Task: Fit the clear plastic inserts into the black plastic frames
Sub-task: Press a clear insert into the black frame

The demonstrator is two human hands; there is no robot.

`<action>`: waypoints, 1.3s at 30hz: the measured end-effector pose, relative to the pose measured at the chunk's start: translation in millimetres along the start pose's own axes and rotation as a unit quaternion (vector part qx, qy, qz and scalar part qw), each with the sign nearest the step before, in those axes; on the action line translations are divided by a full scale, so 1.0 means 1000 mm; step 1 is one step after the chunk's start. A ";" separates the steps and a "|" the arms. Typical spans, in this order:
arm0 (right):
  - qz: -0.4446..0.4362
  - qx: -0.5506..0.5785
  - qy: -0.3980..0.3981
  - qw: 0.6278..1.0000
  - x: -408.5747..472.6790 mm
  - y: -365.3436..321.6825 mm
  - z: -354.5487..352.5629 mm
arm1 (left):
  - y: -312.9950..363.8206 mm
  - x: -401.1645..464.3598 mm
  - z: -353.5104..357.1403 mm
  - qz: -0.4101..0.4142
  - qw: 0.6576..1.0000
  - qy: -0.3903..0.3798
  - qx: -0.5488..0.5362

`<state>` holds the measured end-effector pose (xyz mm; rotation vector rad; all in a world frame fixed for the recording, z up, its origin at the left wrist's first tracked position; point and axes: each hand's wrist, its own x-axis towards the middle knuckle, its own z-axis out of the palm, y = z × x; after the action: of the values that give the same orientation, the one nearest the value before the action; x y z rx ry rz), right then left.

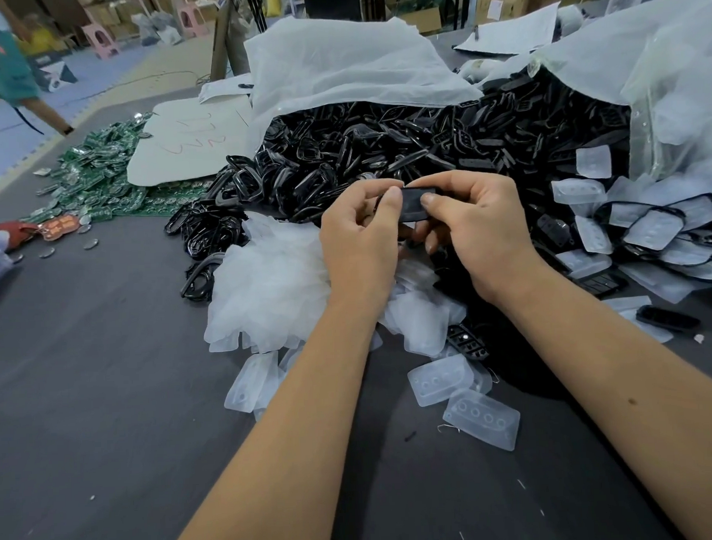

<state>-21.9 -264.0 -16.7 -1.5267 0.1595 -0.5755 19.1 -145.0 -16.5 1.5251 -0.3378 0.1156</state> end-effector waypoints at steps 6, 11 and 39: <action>0.013 0.000 -0.006 1.000 0.002 0.001 -0.003 | -0.003 0.002 -0.002 -0.014 0.999 -0.020 0.021; 0.046 0.055 -0.031 0.997 0.005 -0.004 -0.008 | -0.006 0.004 -0.002 -0.014 1.000 -0.012 0.019; -0.142 -0.249 -0.004 0.958 0.005 -0.001 -0.025 | -0.009 0.006 -0.001 -0.051 0.998 0.002 -0.027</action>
<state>-28.8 -288.8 -15.8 -2.0625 0.0800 -0.7971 27.0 -145.1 -23.1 1.4859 -0.2575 0.0281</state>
